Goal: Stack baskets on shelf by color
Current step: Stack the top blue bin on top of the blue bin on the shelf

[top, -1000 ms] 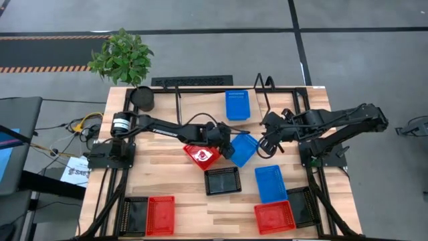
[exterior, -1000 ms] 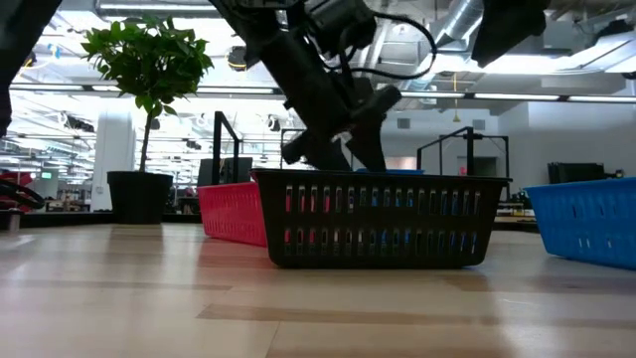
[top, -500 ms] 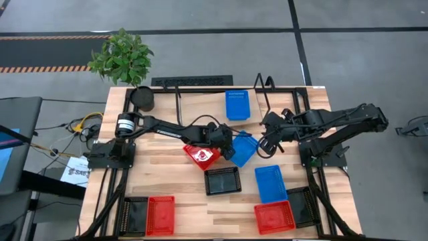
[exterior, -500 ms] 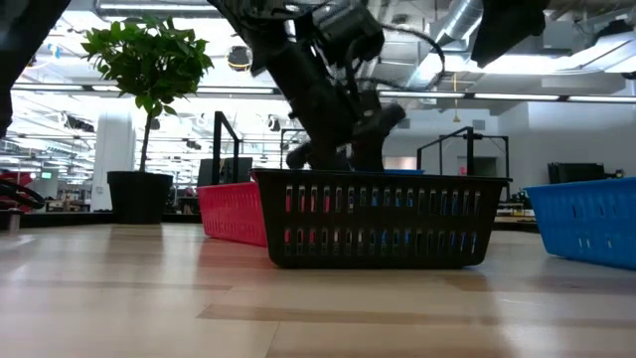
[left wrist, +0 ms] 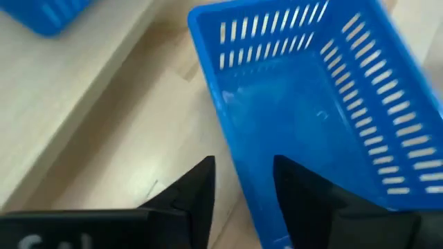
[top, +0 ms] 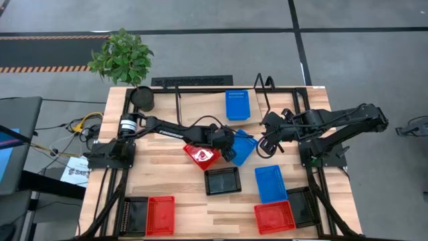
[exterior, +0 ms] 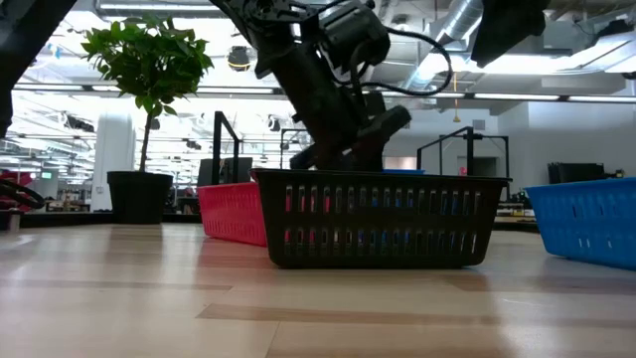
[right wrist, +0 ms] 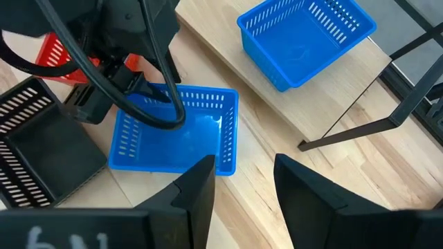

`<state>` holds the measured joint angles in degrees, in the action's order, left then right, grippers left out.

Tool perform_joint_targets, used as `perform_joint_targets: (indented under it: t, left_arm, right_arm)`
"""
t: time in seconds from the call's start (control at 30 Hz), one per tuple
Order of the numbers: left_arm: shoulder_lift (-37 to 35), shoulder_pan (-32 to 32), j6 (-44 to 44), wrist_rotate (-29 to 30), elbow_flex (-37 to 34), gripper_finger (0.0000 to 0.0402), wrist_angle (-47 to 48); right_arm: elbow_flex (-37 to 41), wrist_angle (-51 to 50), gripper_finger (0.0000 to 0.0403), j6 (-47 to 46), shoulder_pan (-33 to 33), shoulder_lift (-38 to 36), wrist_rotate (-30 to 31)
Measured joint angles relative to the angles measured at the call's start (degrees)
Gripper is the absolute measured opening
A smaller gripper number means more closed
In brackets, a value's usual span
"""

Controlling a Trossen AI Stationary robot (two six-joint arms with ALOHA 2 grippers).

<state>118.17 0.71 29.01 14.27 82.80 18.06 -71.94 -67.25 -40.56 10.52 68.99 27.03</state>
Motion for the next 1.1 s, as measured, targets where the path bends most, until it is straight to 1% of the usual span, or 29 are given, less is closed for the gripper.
perform_joint_targets:
  t: [0.23, 0.3, 0.63, 0.8, 0.93, 1.1]
  left_arm:
    - [-0.04, -0.08, 0.12, -0.07, 1.21, 0.0027, 0.32]
    - [-0.04, -0.06, -0.03, -0.25, 1.18, 0.0008, 0.74]
    - [-0.04, -0.08, -0.03, -0.58, 1.18, 0.0002, -0.05]
    - [-0.76, -0.09, 0.33, -3.82, 2.51, 0.0001, 0.97]
    - [-3.04, -0.17, -0.39, -6.33, 4.72, 0.0000, 1.66]
    - [-7.36, 0.54, -1.56, -4.81, 5.34, 0.0000, 4.96]
  right_arm:
    - [0.00, 0.00, 0.0166, -0.03, 0.00, 0.00, -0.08]
    - [0.00, 0.00, 0.0167, -0.04, 0.00, 0.00, -0.11]
    - [0.00, -0.02, 0.0161, -0.04, 0.00, 0.00, -0.11]
    - [0.00, -0.08, 0.0161, -0.04, 0.00, 0.00, -0.11]
    - [0.00, -0.48, 0.0161, -0.74, 0.02, -0.02, -0.11]
    - [0.00, -2.31, 0.0161, -4.10, 0.04, -0.10, -0.10]
